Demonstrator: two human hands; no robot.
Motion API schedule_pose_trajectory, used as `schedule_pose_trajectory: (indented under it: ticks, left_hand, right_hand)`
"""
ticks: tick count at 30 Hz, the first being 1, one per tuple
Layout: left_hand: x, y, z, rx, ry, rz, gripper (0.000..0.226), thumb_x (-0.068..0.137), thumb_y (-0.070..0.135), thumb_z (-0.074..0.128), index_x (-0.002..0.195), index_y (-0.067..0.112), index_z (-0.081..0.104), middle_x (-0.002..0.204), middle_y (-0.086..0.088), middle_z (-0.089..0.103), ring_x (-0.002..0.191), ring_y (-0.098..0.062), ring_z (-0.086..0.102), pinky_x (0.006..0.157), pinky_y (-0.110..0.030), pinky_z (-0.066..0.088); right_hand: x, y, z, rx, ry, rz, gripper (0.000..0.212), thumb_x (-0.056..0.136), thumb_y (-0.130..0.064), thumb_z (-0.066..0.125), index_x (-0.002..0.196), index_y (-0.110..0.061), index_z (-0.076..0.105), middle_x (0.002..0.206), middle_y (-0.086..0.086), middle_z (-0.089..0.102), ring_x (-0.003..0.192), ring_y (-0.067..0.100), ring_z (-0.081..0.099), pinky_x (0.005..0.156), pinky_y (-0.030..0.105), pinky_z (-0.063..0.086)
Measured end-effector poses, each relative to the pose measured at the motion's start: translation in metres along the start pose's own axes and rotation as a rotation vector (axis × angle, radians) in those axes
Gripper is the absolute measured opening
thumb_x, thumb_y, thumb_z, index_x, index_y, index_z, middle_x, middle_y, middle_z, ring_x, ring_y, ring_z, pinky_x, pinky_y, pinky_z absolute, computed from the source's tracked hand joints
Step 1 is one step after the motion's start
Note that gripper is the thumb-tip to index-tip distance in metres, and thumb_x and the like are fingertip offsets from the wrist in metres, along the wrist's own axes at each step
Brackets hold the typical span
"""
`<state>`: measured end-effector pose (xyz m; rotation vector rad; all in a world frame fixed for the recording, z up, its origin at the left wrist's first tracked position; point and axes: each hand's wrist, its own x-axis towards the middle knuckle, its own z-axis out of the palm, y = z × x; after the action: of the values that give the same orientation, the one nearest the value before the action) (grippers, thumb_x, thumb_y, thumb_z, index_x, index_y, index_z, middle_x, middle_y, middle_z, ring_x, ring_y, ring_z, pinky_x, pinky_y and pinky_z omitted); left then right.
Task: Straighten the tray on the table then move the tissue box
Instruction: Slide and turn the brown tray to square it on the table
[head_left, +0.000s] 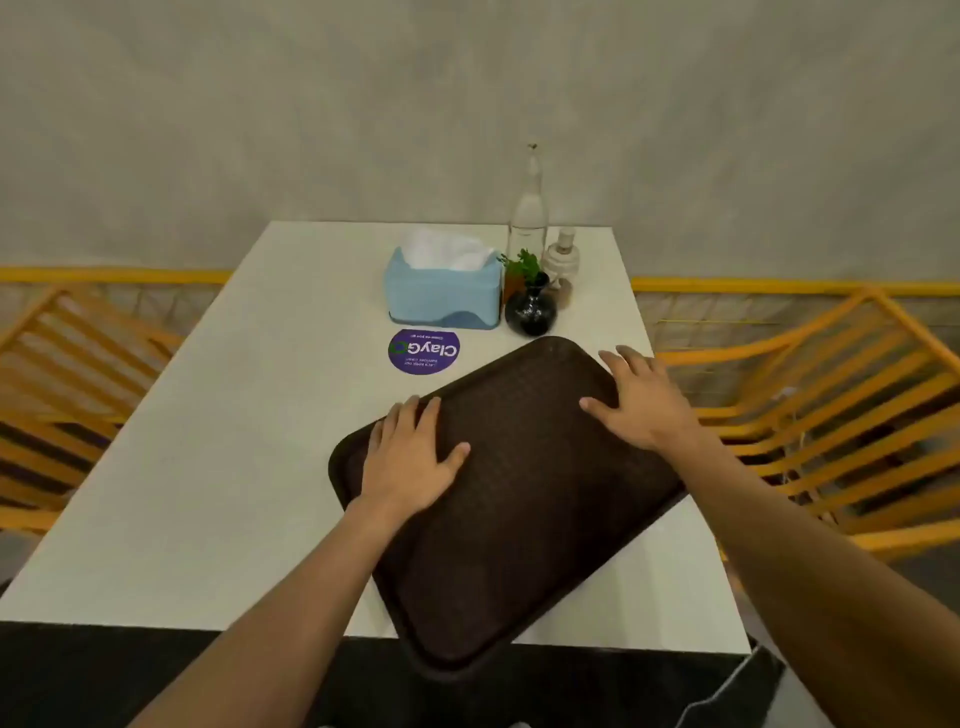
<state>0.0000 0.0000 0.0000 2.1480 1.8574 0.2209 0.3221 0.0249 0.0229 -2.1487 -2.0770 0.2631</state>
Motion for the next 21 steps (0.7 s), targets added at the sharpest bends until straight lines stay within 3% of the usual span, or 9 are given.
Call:
schedule_pose_trajectory:
  ticks: [4, 7, 14, 18, 21]
  left_hand:
    - [-0.017, -0.004, 0.024, 0.064, -0.127, -0.059, 0.090, 0.086, 0.081, 0.030, 0.160, 0.031, 0.019, 0.169, -0.008, 0.015, 0.156, -0.031, 0.010, 0.124, -0.054, 0.011]
    - [-0.023, -0.006, 0.033, 0.089, -0.146, -0.070, 0.099, 0.079, 0.090, 0.022, 0.161, 0.034, 0.016, 0.170, -0.006, 0.010, 0.156, -0.029, 0.004, 0.123, -0.055, 0.007]
    - [-0.013, -0.023, 0.031, 0.109, -0.129, -0.025, 0.104, 0.073, 0.094, 0.023, 0.160, 0.037, 0.017, 0.170, -0.004, 0.011, 0.157, -0.027, 0.003, 0.123, -0.053, 0.007]
    - [-0.007, -0.048, 0.017, 0.113, -0.161, 0.010, 0.101, 0.076, 0.093, 0.028, 0.160, 0.038, 0.017, 0.170, -0.003, 0.010, 0.157, -0.027, 0.003, 0.124, -0.052, 0.005]
    - [-0.009, -0.062, 0.008, 0.138, -0.125, -0.005, 0.090, 0.084, 0.084, 0.034, 0.158, 0.033, 0.028, 0.166, -0.007, 0.023, 0.154, -0.030, 0.013, 0.123, -0.050, 0.014]
  right_hand:
    - [0.001, 0.011, 0.021, -0.060, -0.132, 0.091, 0.078, 0.093, -0.061, 0.049, 0.157, -0.028, 0.021, 0.166, 0.005, 0.015, 0.148, 0.036, 0.015, 0.112, 0.058, 0.028]
    - [0.004, 0.015, 0.031, -0.003, -0.166, 0.123, 0.071, 0.096, -0.058, 0.047, 0.156, -0.026, 0.026, 0.163, 0.007, 0.023, 0.145, 0.037, 0.022, 0.112, 0.057, 0.032]
    - [0.006, 0.006, 0.037, 0.021, -0.088, 0.140, 0.048, 0.102, -0.043, 0.044, 0.144, -0.020, 0.049, 0.143, 0.010, 0.044, 0.130, 0.032, 0.042, 0.101, 0.050, 0.046]
    - [0.000, -0.003, 0.042, 0.021, -0.031, 0.146, 0.039, 0.103, -0.025, 0.046, 0.139, -0.019, 0.056, 0.130, 0.010, 0.052, 0.113, 0.032, 0.056, 0.091, 0.047, 0.054]
    - [-0.005, -0.017, 0.047, 0.038, -0.023, 0.175, 0.040, 0.099, -0.015, 0.050, 0.138, -0.020, 0.059, 0.124, 0.010, 0.054, 0.103, 0.034, 0.062, 0.088, 0.046, 0.055]
